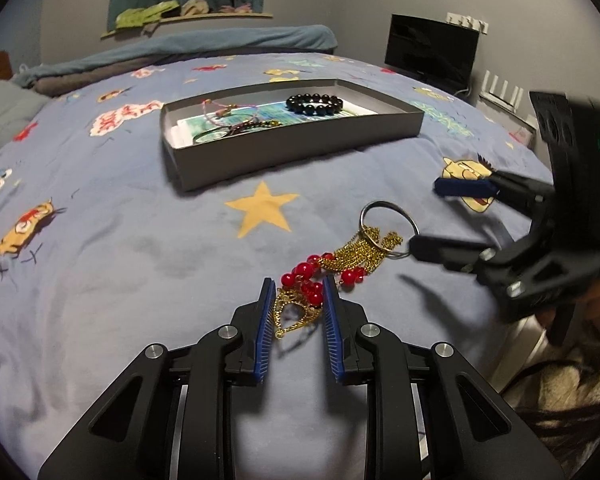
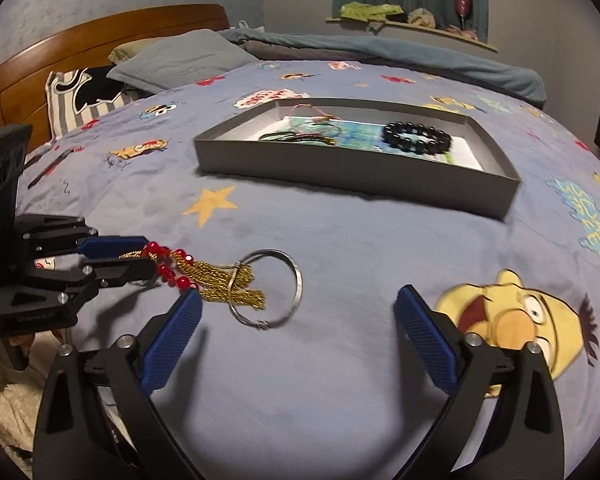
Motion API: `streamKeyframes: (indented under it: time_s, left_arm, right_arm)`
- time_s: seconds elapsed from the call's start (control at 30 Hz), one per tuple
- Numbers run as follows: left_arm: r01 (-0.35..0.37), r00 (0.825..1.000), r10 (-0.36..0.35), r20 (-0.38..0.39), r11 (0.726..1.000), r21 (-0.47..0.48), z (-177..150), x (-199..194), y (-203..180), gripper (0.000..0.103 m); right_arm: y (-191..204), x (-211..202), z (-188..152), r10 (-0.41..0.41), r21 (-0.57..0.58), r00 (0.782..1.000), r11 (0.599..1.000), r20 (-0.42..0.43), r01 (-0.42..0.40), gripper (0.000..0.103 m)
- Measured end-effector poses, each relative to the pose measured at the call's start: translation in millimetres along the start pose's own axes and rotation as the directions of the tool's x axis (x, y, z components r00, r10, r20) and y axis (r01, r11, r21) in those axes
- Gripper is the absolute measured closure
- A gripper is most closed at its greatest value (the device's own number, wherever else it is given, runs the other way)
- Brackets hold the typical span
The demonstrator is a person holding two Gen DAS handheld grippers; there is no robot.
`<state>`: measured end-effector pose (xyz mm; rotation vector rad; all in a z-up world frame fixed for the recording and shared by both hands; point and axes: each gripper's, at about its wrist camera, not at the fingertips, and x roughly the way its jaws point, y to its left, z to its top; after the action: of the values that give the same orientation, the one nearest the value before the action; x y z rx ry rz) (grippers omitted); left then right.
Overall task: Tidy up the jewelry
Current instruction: 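Grasp the red bead tassel pendant with the left tool while the right tool grasps the silver ring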
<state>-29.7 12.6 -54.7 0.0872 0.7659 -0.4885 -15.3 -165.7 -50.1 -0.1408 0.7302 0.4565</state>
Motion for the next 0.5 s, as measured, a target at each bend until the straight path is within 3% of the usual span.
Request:
streamKeyframes:
  time_s: [0.3, 0.43, 0.5]
  left_arm:
    - [0.001, 1.000, -0.002, -0.007, 1.000, -0.012, -1, 2, 3, 0.078]
    - [-0.001, 1.000, 0.001, -0.007, 1.000, -0.012, -1, 2, 3, 0.078]
    - [-0.006, 1.000, 0.006, -0.005, 1.000, -0.010, -1, 2, 4, 0.078]
  right_arm:
    - [16, 15, -5, -0.053, -0.088, 0.999, 0.995, 0.000, 0.053, 0.038]
    - [17, 13, -5, -0.055, -0.111, 0.998, 0.992, 0.006, 0.055, 0.057]
    - [11, 10, -4, -0.037, -0.080, 0.999, 0.996, 0.007, 0.038, 0.057]
